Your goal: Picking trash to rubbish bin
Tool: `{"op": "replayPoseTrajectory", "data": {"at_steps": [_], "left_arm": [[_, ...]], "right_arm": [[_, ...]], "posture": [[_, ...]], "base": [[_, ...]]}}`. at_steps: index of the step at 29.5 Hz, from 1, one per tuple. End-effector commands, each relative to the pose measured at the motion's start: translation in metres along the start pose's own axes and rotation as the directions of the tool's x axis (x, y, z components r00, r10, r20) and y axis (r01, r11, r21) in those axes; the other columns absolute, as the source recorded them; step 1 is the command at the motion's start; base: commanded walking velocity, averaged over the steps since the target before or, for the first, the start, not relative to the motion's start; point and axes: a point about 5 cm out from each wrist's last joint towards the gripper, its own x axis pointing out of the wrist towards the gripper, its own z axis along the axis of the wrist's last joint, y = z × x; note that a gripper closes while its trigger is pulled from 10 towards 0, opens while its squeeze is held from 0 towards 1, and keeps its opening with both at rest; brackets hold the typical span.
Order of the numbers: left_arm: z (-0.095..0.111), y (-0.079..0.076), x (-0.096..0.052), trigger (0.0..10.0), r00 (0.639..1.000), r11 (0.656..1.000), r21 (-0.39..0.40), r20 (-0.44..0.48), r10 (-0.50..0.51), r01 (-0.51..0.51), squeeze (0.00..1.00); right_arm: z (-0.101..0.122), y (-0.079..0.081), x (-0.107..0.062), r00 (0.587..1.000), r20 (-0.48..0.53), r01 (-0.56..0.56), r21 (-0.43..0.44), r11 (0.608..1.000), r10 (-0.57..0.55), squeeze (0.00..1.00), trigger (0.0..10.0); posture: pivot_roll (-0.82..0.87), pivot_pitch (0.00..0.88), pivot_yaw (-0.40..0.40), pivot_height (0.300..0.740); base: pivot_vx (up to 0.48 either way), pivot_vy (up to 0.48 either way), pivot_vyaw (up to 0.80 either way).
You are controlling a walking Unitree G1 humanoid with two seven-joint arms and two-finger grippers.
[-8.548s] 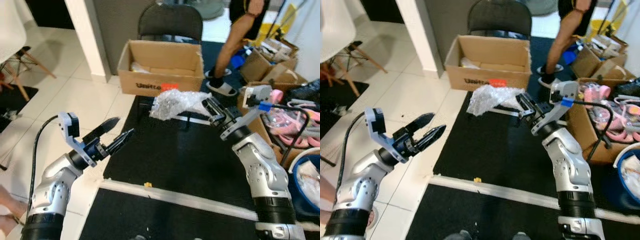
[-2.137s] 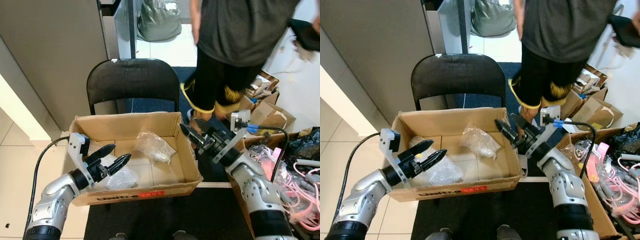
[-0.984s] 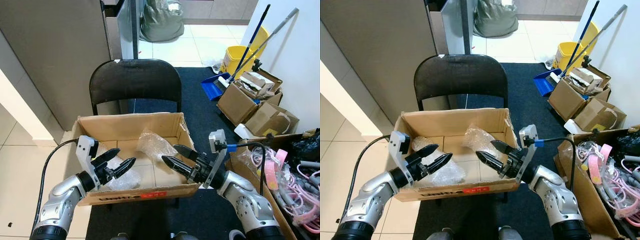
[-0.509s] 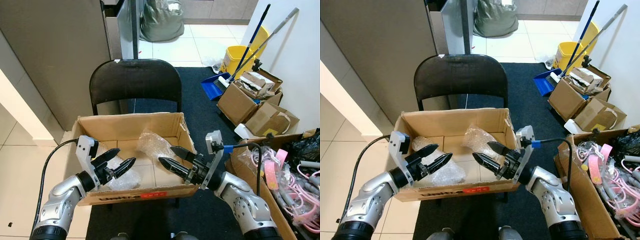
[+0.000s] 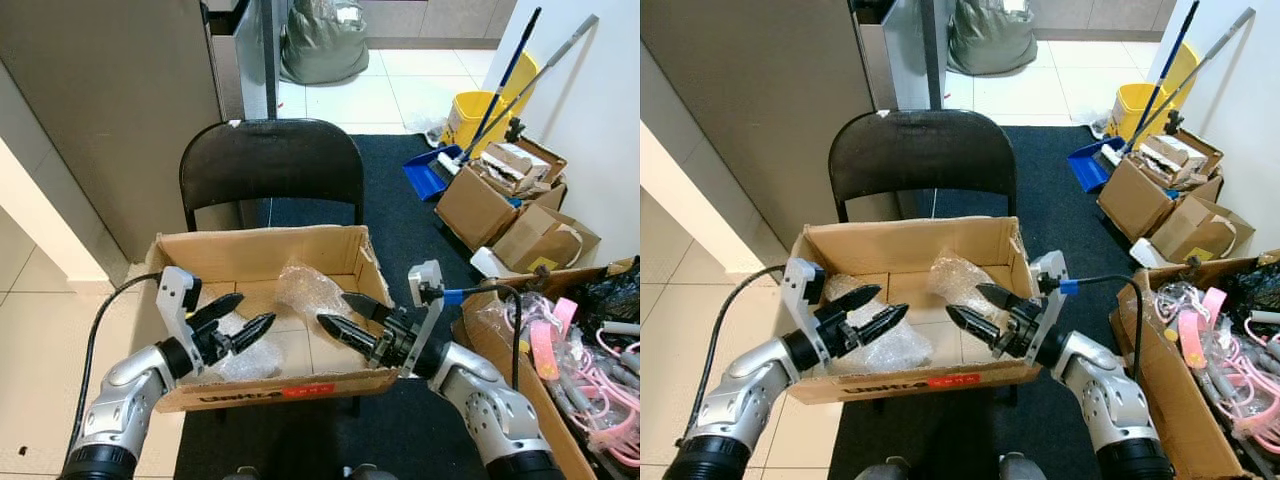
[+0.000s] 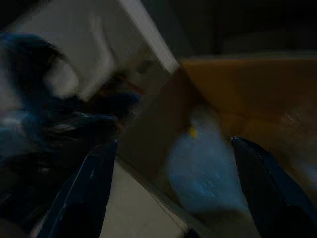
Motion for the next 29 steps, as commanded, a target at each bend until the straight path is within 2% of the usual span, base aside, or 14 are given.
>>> {"op": "replayPoseTrajectory", "data": {"at_steps": [1, 10, 17, 21, 24, 25, 27, 29], "left_arm": [[-0.008, 0.004, -0.007, 10.0, 0.999, 1.000, -0.003, -0.039, 0.025, -0.025, 0.00], [-0.015, 0.006, -0.016, 10.0, 0.997, 0.999, -0.017, -0.065, 0.045, -0.046, 0.00], [-0.017, 0.008, -0.018, 10.0, 0.996, 0.998, -0.021, -0.072, 0.056, -0.058, 0.00], [-0.024, 0.012, -0.022, 10.0, 0.992, 0.994, -0.047, -0.085, 0.095, -0.100, 0.00], [-0.026, 0.013, -0.023, 10.0, 0.991, 0.993, -0.051, -0.088, 0.102, -0.107, 0.00], [-0.037, 0.016, -0.031, 10.0, 0.984, 0.985, -0.087, -0.118, 0.136, -0.147, 0.00], [-0.049, 0.019, -0.040, 10.0, 0.973, 0.973, -0.127, -0.147, 0.176, -0.195, 0.00], [-0.051, 0.020, -0.042, 10.0, 0.971, 0.969, -0.134, -0.153, 0.185, -0.206, 0.00]], "right_arm": [[-0.012, -0.007, -0.002, 0.997, -0.039, 0.066, 0.011, 0.998, -0.066, 0.00, 10.0], [-0.018, -0.002, -0.006, 0.999, -0.027, 0.034, 0.046, 0.998, -0.032, 0.00, 10.0], [-0.022, -0.005, -0.004, 0.998, -0.032, 0.047, 0.044, 0.998, -0.046, 0.00, 10.0], [-0.027, -0.015, -0.006, 0.989, -0.059, 0.139, 0.037, 0.990, -0.136, 0.00, 10.0], [-0.028, -0.017, -0.006, 0.986, -0.060, 0.157, 0.037, 0.987, -0.154, 0.00, 10.0], [-0.037, -0.029, -0.014, 0.960, -0.091, 0.267, 0.039, 0.963, -0.263, 0.00, 10.0], [-0.047, -0.039, -0.023, 0.927, -0.117, 0.365, 0.052, 0.930, -0.357, 0.00, 10.0], [-0.050, -0.041, -0.025, 0.919, -0.124, 0.384, 0.058, 0.922, -0.375, 0.00, 10.0]], "posture": [[0.00, 0.126, 0.040, 0.740], [0.02, 0.127, 0.046, 0.740], [0.03, 0.132, 0.049, 0.740], [0.03, 0.140, 0.046, 0.740], [0.03, 0.140, 0.046, 0.740], [0.03, 0.140, 0.046, 0.740], [0.02, 0.141, 0.049, 0.740], [0.02, 0.141, 0.049, 0.740]], "base": [[-0.315, 0.000, 0.00], [-0.327, 0.000, 0.00], [-0.343, 0.000, 0.00], [-0.341, 0.000, 0.00], [-0.341, 0.000, 0.00], [-0.326, 0.000, 0.00], [-0.330, 0.000, 0.00], [-0.330, 0.000, 0.00]]}}
